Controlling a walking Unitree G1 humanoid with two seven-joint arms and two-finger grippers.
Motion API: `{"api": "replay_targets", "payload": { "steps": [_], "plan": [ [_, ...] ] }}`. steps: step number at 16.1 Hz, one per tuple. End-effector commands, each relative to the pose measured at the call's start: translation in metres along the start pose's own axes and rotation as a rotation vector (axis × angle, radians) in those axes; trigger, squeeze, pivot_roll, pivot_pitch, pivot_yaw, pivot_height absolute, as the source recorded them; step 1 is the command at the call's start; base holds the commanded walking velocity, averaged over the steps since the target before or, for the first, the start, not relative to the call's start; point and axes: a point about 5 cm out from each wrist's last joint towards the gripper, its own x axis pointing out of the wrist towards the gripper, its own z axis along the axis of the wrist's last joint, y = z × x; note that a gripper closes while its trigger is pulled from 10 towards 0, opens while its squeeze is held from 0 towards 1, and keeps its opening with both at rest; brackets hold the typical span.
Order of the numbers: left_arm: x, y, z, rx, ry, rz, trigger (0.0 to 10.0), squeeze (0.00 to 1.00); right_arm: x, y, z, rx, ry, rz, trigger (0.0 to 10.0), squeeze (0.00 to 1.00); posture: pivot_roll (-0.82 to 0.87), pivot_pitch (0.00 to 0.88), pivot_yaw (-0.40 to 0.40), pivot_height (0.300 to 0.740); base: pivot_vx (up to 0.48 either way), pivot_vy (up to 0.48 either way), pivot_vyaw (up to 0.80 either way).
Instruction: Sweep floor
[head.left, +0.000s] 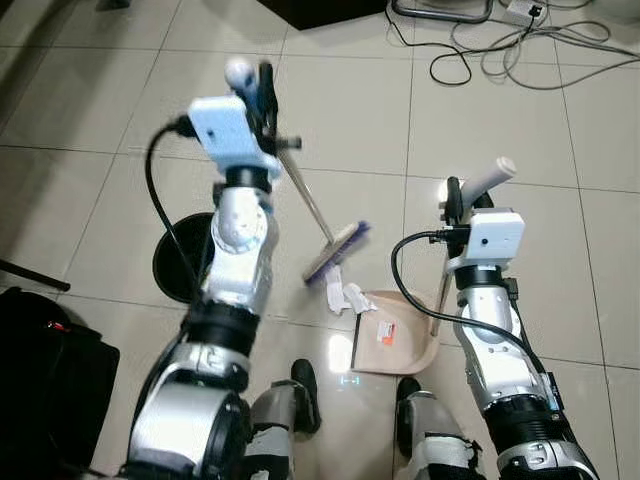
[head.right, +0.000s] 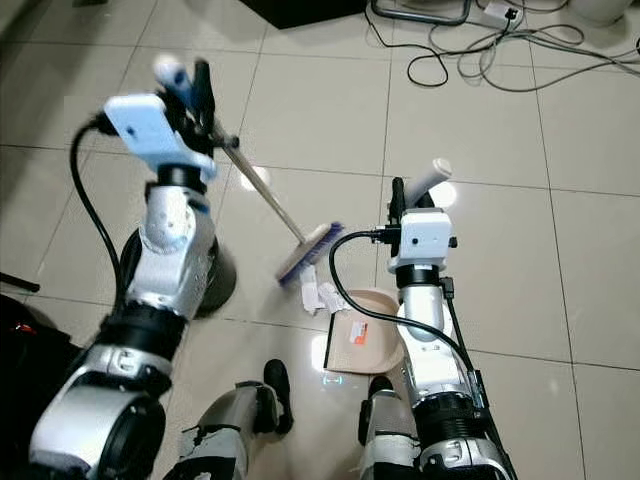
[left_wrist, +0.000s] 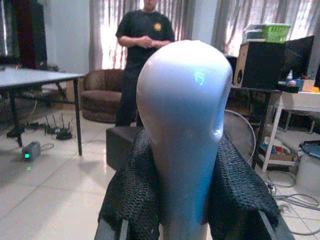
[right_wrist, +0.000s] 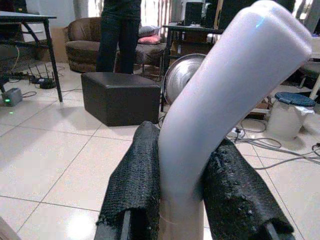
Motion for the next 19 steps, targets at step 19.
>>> {"api": "replay_targets", "payload": {
  "steps": [19],
  "plan": [
    [-0.053,-0.053,-0.045,-0.221,0.224,-0.168,10.0,0.00,-0.003,0.018,0.000,0.069,0.038,-0.028,10.0,0.00,-0.02,0.348,0.119,0.740,0.000,0.000,0.00]
  ]
}}
